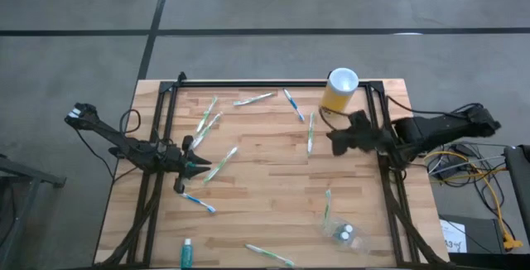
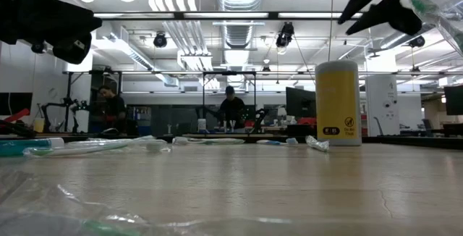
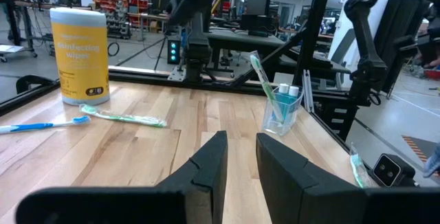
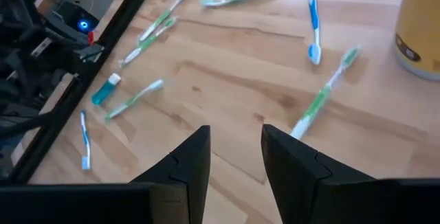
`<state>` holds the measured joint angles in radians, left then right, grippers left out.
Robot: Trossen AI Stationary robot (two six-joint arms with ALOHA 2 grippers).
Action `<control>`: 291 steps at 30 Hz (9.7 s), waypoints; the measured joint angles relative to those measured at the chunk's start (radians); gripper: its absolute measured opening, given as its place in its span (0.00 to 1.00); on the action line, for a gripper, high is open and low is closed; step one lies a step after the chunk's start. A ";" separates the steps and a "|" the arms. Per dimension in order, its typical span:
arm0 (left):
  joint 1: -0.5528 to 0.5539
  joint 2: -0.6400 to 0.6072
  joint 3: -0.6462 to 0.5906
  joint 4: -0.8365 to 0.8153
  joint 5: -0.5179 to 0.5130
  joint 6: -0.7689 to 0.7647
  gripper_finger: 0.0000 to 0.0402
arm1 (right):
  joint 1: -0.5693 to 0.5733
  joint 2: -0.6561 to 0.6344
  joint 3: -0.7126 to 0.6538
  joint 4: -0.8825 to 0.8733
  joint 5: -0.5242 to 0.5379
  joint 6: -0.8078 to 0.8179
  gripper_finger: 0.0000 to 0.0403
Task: Pick & Place toothbrushing station
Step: Put the green toothbrush into the transparent organizer
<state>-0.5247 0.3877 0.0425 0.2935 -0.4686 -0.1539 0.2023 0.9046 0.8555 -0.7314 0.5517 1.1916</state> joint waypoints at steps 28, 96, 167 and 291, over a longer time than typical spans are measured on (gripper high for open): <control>0.000 0.000 0.000 0.000 0.000 0.000 0.21 | -0.606 0.511 0.149 0.053 -0.377 -0.118 0.42; 0.000 0.000 0.000 0.000 0.000 0.000 0.21 | -0.787 0.919 0.217 0.113 -0.632 -0.188 0.04; 0.000 0.000 0.000 0.000 0.000 0.000 0.21 | 0.530 0.034 0.198 0.259 0.309 -0.649 0.02; 0.000 0.000 0.000 0.000 0.000 0.000 0.21 | 0.891 0.242 -0.581 1.183 0.359 -0.023 0.28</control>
<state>-0.5245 0.3878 0.0425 0.2935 -0.4683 -0.1541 1.0931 1.1465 0.2745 0.4515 0.9104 1.1690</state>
